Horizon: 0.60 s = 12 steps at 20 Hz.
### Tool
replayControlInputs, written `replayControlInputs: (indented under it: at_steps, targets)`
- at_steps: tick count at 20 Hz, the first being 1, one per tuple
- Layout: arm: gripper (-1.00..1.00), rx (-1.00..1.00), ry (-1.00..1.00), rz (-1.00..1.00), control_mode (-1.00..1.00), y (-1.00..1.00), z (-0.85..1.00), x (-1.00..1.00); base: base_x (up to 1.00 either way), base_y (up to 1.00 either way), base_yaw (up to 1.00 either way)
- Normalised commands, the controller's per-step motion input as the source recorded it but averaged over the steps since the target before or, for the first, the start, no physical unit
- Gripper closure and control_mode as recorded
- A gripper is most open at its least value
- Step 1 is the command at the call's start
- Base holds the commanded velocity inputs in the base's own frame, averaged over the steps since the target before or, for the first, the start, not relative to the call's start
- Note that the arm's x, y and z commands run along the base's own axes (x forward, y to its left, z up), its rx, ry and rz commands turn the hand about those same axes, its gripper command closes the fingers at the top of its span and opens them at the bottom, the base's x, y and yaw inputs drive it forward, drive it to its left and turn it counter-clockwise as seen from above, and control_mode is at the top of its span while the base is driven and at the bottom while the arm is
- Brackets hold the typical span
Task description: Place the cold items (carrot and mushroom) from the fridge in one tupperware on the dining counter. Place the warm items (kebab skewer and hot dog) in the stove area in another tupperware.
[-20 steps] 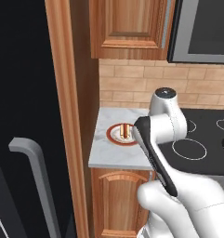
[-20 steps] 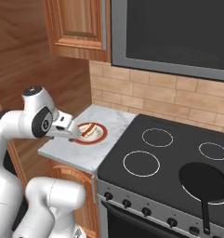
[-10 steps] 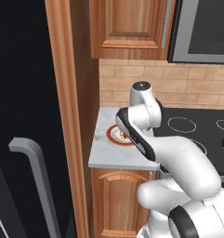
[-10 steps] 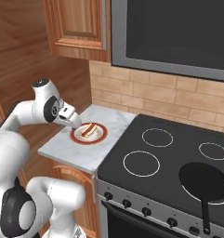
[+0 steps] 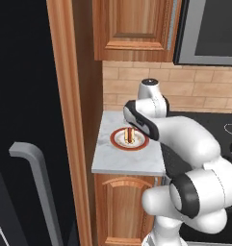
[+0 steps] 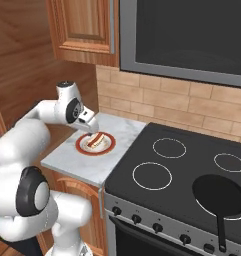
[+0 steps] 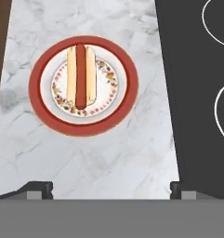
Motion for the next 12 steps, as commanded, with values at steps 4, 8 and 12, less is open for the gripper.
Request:
replayControlInputs:
  at_steps: [4, 8, 12]
  targets:
    - [-1.00, 0.07, 0.03, 0.01, -1.00, 0.00, -0.53, 0.43, 0.00, 0.00, 0.00]
    - [-1.00, 0.02, 0.05, 0.00, -1.00, 0.00, -0.36, 0.61, 0.00, 0.00, 0.00]
    - [-1.00, 0.00, 0.09, 0.00, -1.00, 0.00, -0.26, 0.58, 0.00, 0.00, 0.00]
